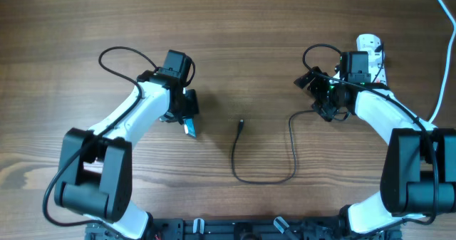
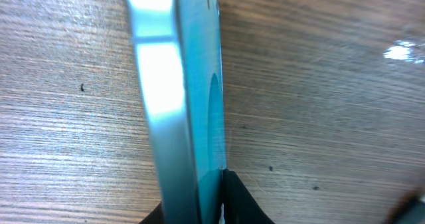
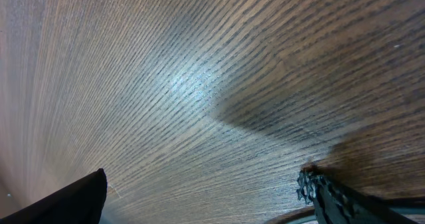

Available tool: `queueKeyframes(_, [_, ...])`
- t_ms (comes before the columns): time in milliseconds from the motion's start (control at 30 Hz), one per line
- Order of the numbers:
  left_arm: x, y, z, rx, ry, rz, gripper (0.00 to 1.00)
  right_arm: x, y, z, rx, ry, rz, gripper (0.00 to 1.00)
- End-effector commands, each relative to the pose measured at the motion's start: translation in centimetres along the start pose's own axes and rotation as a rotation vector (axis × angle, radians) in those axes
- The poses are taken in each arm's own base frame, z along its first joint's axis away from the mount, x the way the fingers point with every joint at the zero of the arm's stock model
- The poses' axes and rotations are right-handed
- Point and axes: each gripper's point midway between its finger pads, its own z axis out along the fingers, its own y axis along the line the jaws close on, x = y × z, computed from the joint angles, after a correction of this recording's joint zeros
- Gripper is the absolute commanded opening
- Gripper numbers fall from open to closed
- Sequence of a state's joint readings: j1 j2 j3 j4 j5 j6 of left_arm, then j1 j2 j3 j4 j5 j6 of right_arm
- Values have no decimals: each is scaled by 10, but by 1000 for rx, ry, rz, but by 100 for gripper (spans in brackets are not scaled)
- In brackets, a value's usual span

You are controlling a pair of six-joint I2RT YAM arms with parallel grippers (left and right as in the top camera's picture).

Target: Plug charger to phone and switch on socket

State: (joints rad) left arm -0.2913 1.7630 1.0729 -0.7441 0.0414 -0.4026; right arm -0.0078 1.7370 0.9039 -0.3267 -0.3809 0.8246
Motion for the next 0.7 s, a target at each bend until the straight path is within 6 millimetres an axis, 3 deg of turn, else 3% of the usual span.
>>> queueKeyframes(0, [4,4,7,-30,14,3,17,8,-25,13,79,16,8,100])
queueKeyframes(667, [2,-2,6,5,8,2,4,4,-20,14,57,6,-49,100])
